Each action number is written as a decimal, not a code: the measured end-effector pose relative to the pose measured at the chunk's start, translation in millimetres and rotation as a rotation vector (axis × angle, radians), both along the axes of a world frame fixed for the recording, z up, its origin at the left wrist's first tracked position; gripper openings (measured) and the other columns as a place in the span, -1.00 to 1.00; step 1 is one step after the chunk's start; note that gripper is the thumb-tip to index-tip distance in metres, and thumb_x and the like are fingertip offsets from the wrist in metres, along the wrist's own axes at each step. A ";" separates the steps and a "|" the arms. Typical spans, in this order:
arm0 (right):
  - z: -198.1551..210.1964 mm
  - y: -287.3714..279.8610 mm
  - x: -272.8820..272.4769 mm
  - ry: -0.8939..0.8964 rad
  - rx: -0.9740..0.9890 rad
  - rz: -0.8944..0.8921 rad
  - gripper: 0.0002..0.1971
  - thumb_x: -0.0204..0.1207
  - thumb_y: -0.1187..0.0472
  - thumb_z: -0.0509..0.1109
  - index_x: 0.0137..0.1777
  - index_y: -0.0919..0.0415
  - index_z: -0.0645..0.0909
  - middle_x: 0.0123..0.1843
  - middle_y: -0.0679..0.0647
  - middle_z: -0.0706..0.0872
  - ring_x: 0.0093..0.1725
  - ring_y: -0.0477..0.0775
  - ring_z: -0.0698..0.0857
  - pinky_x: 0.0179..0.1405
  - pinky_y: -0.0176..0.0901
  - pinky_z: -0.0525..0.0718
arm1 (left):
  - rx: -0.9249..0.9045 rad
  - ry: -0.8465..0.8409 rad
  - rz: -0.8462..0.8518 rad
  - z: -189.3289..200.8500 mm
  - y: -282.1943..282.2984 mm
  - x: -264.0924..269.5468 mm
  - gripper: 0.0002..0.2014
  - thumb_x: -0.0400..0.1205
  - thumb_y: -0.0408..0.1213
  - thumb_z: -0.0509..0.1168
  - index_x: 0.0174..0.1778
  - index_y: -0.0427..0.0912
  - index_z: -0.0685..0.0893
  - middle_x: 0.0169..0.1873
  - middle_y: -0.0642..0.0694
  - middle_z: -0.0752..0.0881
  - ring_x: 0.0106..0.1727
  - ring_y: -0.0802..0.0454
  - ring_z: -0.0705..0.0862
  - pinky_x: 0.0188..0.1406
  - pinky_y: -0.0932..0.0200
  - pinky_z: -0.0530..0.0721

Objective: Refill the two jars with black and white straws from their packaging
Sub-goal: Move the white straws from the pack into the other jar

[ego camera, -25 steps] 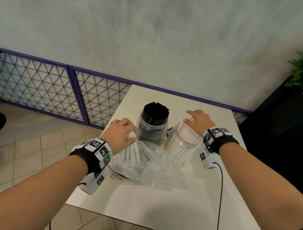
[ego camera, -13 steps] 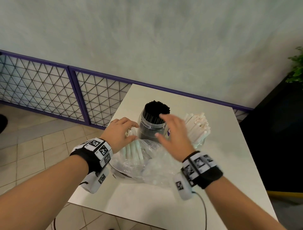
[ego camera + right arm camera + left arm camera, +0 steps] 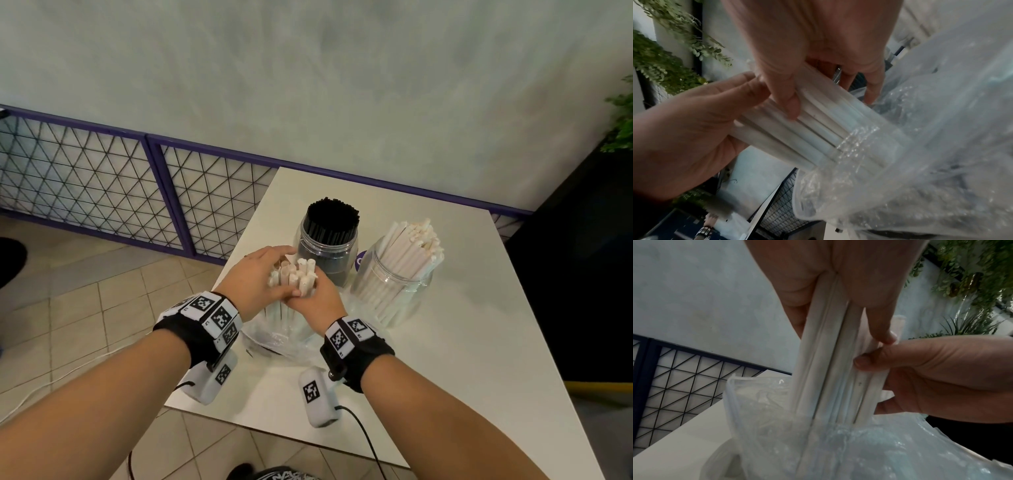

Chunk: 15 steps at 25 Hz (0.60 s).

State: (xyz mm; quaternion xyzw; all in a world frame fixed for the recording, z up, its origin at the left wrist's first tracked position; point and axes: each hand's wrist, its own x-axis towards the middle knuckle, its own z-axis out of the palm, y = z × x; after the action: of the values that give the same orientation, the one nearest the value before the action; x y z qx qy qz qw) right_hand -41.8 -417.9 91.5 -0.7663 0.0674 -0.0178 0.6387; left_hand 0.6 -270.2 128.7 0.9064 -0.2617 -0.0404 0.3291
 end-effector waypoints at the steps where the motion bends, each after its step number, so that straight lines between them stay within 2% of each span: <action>1: 0.4 -2.1 -0.2 0.005 0.016 -0.006 -0.56 0.30 0.41 0.59 0.13 0.08 0.59 -0.01 -0.01 0.74 -0.02 -0.07 0.71 0.01 -0.29 0.65 | 0.007 -0.019 -0.013 -0.8 0.8 0.1 -0.39 0.45 -0.09 0.52 0.42 0.01 0.51 0.22 0.01 0.62 0.23 0.04 0.59 0.21 0.24 0.46; 3: -0.3 -6.3 -0.2 0.022 0.039 0.000 -0.67 0.33 0.40 0.58 0.04 0.09 0.65 -0.10 -0.04 0.75 -0.12 -0.15 0.70 -0.13 -0.40 0.64 | 0.017 -0.063 -0.031 -1.9 2.2 0.5 -0.56 0.51 -0.14 0.48 0.30 -0.02 0.59 0.14 0.01 0.63 0.16 0.04 0.61 0.16 0.22 0.48; 5: -2.3 -9.4 0.0 0.027 0.022 -0.015 -0.76 0.36 0.37 0.57 0.00 0.18 0.68 -0.19 -0.07 0.73 -0.21 -0.21 0.67 -0.22 -0.43 0.59 | 0.025 -0.086 -0.018 -2.2 3.0 0.1 -0.71 0.55 -0.16 0.43 0.17 -0.06 0.63 0.08 0.00 0.63 0.09 0.02 0.60 0.10 0.17 0.50; 7: -4.1 -10.8 -0.7 0.028 0.011 -0.061 -0.84 0.39 0.34 0.54 -0.06 0.28 0.67 -0.27 -0.07 0.68 -0.29 -0.22 0.63 -0.26 -0.41 0.57 | 0.029 -0.093 0.013 -2.3 3.2 0.2 -0.78 0.56 -0.15 0.41 0.07 -0.10 0.62 0.03 -0.01 0.62 0.03 0.01 0.58 -0.03 0.20 0.42; 10: -2.0 -14.5 -1.1 -0.038 0.030 -0.130 -0.80 0.44 0.27 0.51 0.00 0.35 0.67 -0.19 0.08 0.71 -0.19 -0.05 0.67 -0.12 -0.16 0.64 | 0.051 -0.110 0.030 -2.8 3.1 1.5 -0.81 0.58 -0.17 0.39 0.05 -0.11 0.62 0.02 -0.01 0.61 0.00 -0.01 0.58 -0.11 0.23 0.34; 13: -8.0 -18.6 -4.7 -0.058 0.034 -0.157 -0.80 0.45 0.25 0.50 0.02 0.33 0.68 -0.13 0.12 0.75 -0.15 -0.06 0.70 -0.12 -0.28 0.65 | 0.058 -0.114 0.030 -3.6 3.6 1.7 -0.83 0.59 -0.18 0.37 0.06 -0.09 0.62 0.02 0.00 0.60 0.00 -0.01 0.58 -0.10 0.21 0.36; 15: -19.2 -21.2 -9.3 -0.008 0.003 -0.153 -0.79 0.42 0.24 0.53 0.02 0.28 0.71 -0.09 0.15 0.79 -0.12 -0.02 0.74 -0.10 -0.22 0.69 | 0.069 -0.113 0.025 -3.6 1.3 0.8 -0.83 0.60 -0.17 0.36 0.07 -0.07 0.61 0.03 0.01 0.60 0.01 0.00 0.56 -0.08 0.22 0.34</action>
State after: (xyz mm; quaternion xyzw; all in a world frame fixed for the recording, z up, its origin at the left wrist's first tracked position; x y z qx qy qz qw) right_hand -51.1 -439.1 72.3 -0.7580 0.1230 -0.0694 0.6368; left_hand 1.4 -269.0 125.2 0.9212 -0.2670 0.0058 0.2830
